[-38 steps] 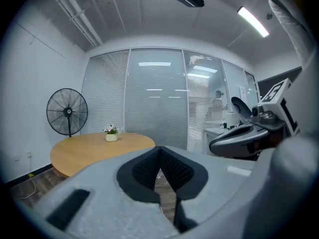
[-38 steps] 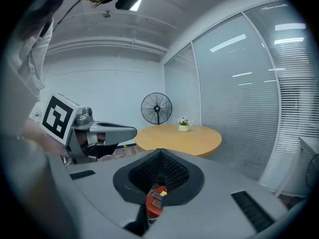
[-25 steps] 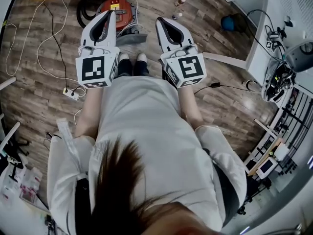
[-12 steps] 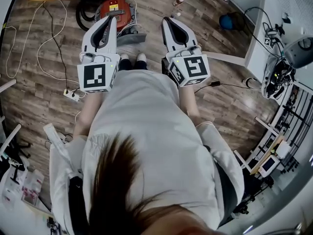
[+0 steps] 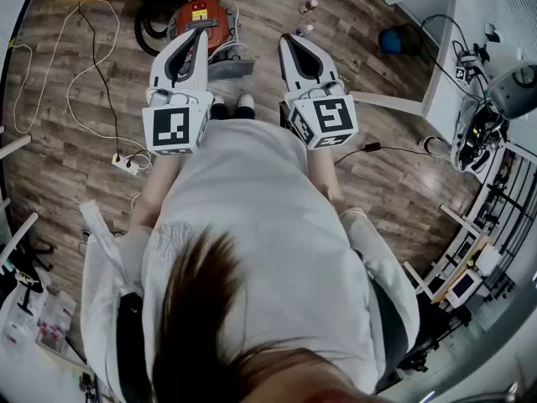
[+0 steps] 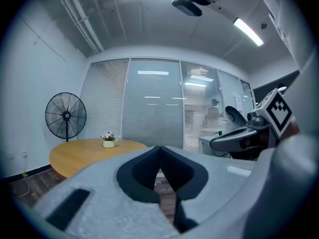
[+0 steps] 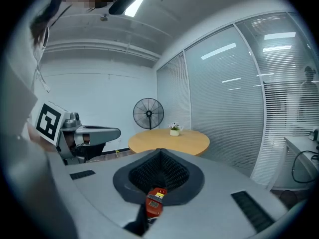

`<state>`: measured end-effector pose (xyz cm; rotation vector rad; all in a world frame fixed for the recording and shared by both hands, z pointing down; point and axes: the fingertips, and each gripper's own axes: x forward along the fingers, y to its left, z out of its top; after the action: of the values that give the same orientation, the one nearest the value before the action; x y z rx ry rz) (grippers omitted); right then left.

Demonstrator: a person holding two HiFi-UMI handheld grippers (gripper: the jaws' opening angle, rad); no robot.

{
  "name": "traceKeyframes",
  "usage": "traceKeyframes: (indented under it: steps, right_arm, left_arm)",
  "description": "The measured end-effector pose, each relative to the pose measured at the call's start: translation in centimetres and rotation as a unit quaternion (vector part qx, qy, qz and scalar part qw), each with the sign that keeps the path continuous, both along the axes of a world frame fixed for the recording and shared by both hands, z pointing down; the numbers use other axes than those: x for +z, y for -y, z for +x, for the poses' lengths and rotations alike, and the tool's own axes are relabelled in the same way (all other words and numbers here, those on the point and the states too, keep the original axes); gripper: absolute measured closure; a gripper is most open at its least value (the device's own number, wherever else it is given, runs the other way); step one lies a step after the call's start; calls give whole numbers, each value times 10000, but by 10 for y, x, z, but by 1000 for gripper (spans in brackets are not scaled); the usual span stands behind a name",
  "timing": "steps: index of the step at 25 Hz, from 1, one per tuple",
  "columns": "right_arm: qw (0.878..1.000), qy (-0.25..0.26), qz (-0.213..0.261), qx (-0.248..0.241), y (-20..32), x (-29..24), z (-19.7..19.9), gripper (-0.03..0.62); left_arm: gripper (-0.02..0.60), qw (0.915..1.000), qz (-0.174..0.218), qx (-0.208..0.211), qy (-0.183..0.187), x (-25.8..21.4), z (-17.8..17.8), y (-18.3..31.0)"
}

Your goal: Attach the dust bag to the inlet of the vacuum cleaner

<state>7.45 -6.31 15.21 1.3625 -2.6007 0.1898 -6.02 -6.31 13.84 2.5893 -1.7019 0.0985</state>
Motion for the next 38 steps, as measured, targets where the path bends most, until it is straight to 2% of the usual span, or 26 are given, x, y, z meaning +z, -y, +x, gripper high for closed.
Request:
traceKeyframes:
  steps: [15, 38]
  right_arm:
    - [9999, 28, 0, 139, 3, -1, 10, 592]
    - [9999, 82, -98, 87, 21, 4, 14, 592]
  left_arm:
    - [565, 9999, -53, 119, -41, 2, 6, 1]
    - [565, 9998, -69, 156, -42, 1, 18, 21]
